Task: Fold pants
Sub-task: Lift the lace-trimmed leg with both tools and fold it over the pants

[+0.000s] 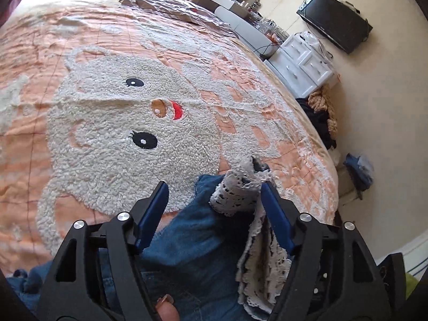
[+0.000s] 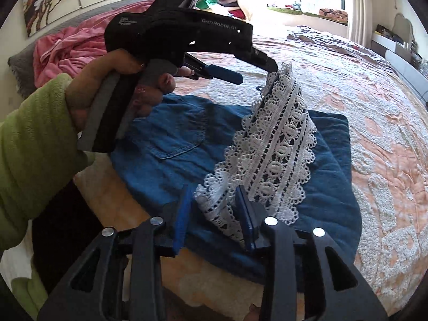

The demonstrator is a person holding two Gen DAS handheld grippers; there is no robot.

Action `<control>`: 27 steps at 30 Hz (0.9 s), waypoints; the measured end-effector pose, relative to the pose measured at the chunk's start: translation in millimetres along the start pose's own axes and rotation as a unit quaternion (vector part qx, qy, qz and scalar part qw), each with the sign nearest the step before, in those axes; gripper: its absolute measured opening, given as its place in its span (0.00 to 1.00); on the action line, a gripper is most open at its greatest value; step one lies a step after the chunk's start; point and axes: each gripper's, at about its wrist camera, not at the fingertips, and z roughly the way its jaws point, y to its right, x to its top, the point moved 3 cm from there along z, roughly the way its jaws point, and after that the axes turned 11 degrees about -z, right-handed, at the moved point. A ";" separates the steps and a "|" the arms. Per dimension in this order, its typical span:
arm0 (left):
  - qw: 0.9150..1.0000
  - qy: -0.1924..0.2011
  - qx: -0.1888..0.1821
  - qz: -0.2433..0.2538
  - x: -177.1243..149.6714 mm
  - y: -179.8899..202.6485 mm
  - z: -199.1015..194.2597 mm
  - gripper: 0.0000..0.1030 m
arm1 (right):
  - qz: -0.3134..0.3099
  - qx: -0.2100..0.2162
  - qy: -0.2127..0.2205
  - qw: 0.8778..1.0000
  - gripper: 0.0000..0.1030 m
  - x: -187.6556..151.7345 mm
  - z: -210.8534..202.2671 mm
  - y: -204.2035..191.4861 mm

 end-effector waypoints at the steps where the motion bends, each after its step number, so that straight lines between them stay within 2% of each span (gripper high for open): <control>1: 1.000 -0.003 -0.021 -0.016 -1.1 -2.0 -2.8 0.66 | -0.002 0.015 0.003 1.000 0.34 -1.1 -3.1 -2.8; 4: 0.997 -0.019 -0.064 -0.043 -5.0 -1.8 -4.0 0.71 | 0.002 0.049 0.017 0.999 0.43 -5.9 -18.4 -2.7; 6: 0.997 -0.025 -0.056 -0.043 -7.1 0.5 0.6 0.72 | 0.012 0.051 0.032 0.998 0.45 -6.5 -32.4 7.6; 8: 0.997 -0.031 -0.049 -0.043 -8.4 3.6 6.6 0.72 | 0.046 0.035 0.049 0.997 0.47 -5.4 -45.6 34.9; 11: 0.995 -0.042 -0.073 -0.060 -6.8 7.9 13.8 0.75 | 0.120 -0.018 0.067 0.990 0.47 -1.5 -56.5 99.7; 12: 0.994 -0.049 -0.075 -0.067 -5.8 9.3 18.1 0.77 | 0.134 -0.027 0.060 0.989 0.47 0.7 -52.8 120.3; 14: 0.994 -0.052 -0.059 -0.070 -4.6 11.9 26.1 0.77 | 0.146 -0.028 0.009 0.989 0.49 4.8 -31.3 152.6; 16: 0.995 -0.056 -0.047 -0.065 -5.0 15.6 33.4 0.77 | 0.158 -0.021 -0.006 0.987 0.50 10.9 -10.7 173.3; 18: 0.996 -0.065 -0.035 -0.058 -8.5 19.1 39.6 0.66 | 0.176 -0.003 -0.023 0.984 0.50 16.1 9.2 187.1; 19: 0.996 -0.067 -0.030 -0.050 -10.3 20.4 41.0 0.44 | 0.185 0.013 -0.026 0.982 0.50 19.5 19.2 191.3; 20: 0.997 -0.067 -0.022 -0.040 -12.7 21.2 42.1 0.30 | 0.192 0.028 -0.034 0.980 0.50 21.9 31.7 195.4; 21: 0.997 -0.068 -0.014 -0.034 -14.3 21.0 42.0 0.27 | 0.205 0.030 -0.046 0.977 0.50 21.3 43.6 201.2; 22: 0.997 -0.069 -0.011 -0.034 -15.6 19.1 41.0 0.23 | 0.220 0.036 -0.057 0.973 0.44 22.3 55.3 203.6; 23: 0.997 -0.069 -0.012 -0.034 -16.7 17.0 38.3 0.20 | 0.233 0.055 -0.059 0.969 0.13 25.9 63.7 207.9; 24: 0.997 -0.067 -0.015 -0.031 -18.2 16.2 33.5 0.20 | 0.244 0.073 -0.054 0.965 0.10 24.6 68.3 209.7; 26: 0.998 -0.058 -0.001 -0.022 -20.9 13.2 24.9 0.20 | 0.243 0.063 -0.040 0.967 0.10 25.8 63.4 208.4; 27: 0.998 -0.055 0.019 -0.017 -21.6 9.7 23.3 0.20 | 0.244 0.055 -0.031 0.968 0.10 26.1 59.5 209.6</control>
